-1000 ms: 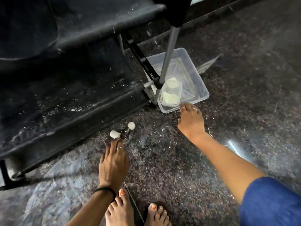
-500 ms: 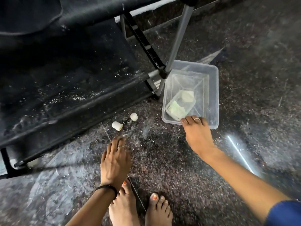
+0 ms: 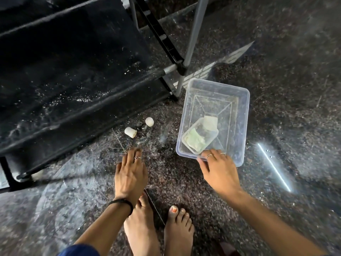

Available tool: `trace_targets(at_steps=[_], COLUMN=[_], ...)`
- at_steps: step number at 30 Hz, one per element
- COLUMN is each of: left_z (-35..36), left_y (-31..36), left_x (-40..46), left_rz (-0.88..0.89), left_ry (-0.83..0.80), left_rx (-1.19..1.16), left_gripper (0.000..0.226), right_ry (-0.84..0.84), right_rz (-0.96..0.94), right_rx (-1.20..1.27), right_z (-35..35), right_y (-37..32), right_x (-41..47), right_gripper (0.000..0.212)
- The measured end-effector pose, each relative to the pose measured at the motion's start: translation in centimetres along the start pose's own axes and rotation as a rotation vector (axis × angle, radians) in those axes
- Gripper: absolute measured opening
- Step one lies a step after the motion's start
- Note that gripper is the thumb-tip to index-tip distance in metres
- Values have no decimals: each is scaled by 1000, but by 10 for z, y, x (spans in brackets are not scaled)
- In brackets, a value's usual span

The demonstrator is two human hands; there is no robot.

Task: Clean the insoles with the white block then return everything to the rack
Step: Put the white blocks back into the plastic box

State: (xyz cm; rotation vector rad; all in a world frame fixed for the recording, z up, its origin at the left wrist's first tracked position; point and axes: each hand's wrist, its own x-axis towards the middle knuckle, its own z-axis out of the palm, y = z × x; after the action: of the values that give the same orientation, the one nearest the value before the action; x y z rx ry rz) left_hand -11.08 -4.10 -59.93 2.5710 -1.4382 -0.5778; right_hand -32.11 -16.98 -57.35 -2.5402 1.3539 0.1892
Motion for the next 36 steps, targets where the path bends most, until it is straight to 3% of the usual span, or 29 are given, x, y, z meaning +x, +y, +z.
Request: trace_targets(at_steps=[5,8,10,16,24,30,34,36], left_z=[-5,-8,-3,1,0,2,0,0], left_y=[34,66,83,98,96,94,81,67], left_x=[7,16,21,32,30,31,28,27], left_rz=[121,-38,-121,-335,-298,-292,-315,-315], left_ry=[-21,-256,-321,-305,-268,-264,-162,-54], left_rx=[-60,-287,-402,-784,-810,-816,-733,-592], left_gripper=[40,49,53,45,43,40,33,30], right_ry=[63,34,20,2,-81,-100,169,306], right_rz=[448,631,677,596,376,342,341,236], right_rx=[542,762,813,740,610,595,540,498], right_z=[-12,-16,-13,-10,-12,-15,-18,-20], right_y=[5,7,10,16,13,12,-1,-17], right_x=[19,38,47,66,80,81,74,73], right_gripper=[33,49,49,41,42,42,44,40])
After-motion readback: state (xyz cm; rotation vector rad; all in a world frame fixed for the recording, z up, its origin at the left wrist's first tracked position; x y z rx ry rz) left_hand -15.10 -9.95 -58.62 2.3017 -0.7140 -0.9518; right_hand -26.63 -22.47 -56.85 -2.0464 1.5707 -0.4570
